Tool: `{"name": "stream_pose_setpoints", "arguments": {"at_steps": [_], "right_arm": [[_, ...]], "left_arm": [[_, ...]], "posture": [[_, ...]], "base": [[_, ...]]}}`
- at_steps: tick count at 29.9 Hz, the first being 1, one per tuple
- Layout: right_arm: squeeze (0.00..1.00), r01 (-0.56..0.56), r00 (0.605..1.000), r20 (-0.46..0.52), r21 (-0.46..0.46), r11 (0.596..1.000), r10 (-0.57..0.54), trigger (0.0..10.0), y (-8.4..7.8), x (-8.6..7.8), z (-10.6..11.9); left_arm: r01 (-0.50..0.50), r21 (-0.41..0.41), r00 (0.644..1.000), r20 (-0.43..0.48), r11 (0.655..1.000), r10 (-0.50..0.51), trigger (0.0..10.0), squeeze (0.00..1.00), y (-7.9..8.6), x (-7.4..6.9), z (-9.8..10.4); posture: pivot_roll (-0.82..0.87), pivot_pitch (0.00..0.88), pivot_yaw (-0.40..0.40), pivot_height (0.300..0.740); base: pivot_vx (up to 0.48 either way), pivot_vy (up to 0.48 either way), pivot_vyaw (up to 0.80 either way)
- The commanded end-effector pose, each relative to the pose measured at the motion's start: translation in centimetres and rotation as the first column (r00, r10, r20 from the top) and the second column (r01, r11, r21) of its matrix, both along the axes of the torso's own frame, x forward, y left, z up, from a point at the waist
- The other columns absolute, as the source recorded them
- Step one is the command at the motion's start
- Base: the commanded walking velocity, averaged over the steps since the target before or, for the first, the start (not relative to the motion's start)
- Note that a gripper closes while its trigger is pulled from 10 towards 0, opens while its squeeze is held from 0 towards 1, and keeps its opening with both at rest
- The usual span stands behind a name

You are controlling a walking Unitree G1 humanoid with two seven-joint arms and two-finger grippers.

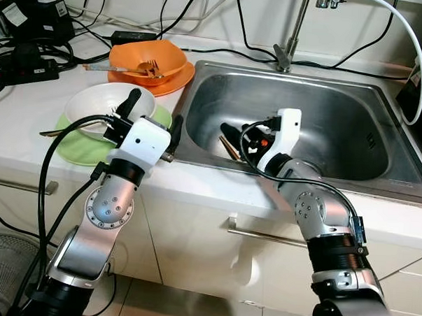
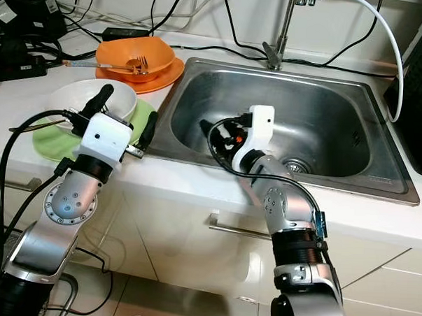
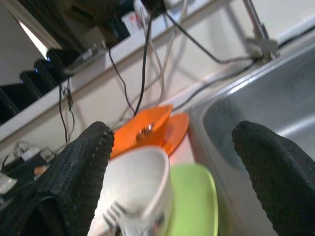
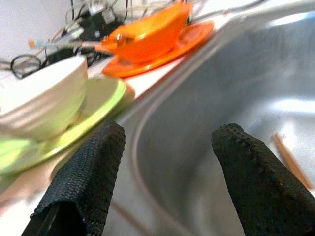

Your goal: Kitchen organization

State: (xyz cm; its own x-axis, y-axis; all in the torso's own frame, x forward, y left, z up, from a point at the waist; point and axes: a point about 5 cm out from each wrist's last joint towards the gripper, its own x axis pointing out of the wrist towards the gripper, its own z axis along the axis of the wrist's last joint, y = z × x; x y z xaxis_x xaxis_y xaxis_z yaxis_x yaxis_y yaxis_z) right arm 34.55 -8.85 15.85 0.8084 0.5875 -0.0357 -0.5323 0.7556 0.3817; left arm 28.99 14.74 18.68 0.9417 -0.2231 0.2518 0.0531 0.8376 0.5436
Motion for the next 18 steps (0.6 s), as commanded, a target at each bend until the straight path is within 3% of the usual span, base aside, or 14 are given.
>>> {"name": "stream_pose_setpoints", "arguments": {"at_steps": [1,6,8,11,14,18], "right_arm": [[0.00,-0.023,0.999,0.038,-0.008,1.000,0.024,10.0,0.3,-0.2,0.6],[0.00,-0.135,0.991,-0.007,-0.003,0.991,0.135,10.0,0.6,-1.2,0.2],[0.00,-0.132,0.991,-0.015,0.004,0.991,0.132,10.0,0.3,-1.2,0.2],[0.00,-0.151,0.988,-0.010,0.019,0.988,0.151,10.0,0.0,-1.3,0.4],[0.00,-0.268,0.963,0.020,0.010,0.963,0.268,10.0,0.1,-2.2,0.8],[0.00,-0.286,0.958,0.028,0.028,0.958,0.285,10.0,0.2,-2.4,1.0]], "left_arm": [[-0.017,0.030,1.000,-0.008,0.999,0.017,10.0,0.00,0.4,0.0,-0.5],[-0.022,0.052,1.000,-0.016,0.998,0.023,10.0,0.00,0.7,0.0,-1.0],[-0.023,0.054,1.000,-0.016,0.998,0.024,10.0,0.00,0.8,0.0,-1.1],[-0.019,0.062,0.999,-0.024,0.998,0.021,10.0,0.00,0.9,0.0,-1.3],[-0.030,0.062,0.999,-0.036,0.998,0.032,10.0,0.00,1.1,0.1,-1.6],[-0.031,0.060,0.999,-0.037,0.998,0.034,9.8,0.00,1.3,0.2,-1.7]], "posture": [[-0.03,0.031,-0.001,0.740],[-0.03,0.032,0.000,0.740],[-0.03,0.032,0.000,0.740],[-0.03,0.034,-0.001,0.740],[-0.03,0.035,-0.002,0.740],[-0.04,0.035,-0.003,0.740]], "base": [[0.000,0.000,0.00],[0.000,0.000,0.00],[0.000,0.000,0.00],[0.000,0.000,0.00],[0.000,0.000,0.00],[0.000,0.000,0.00]]}}
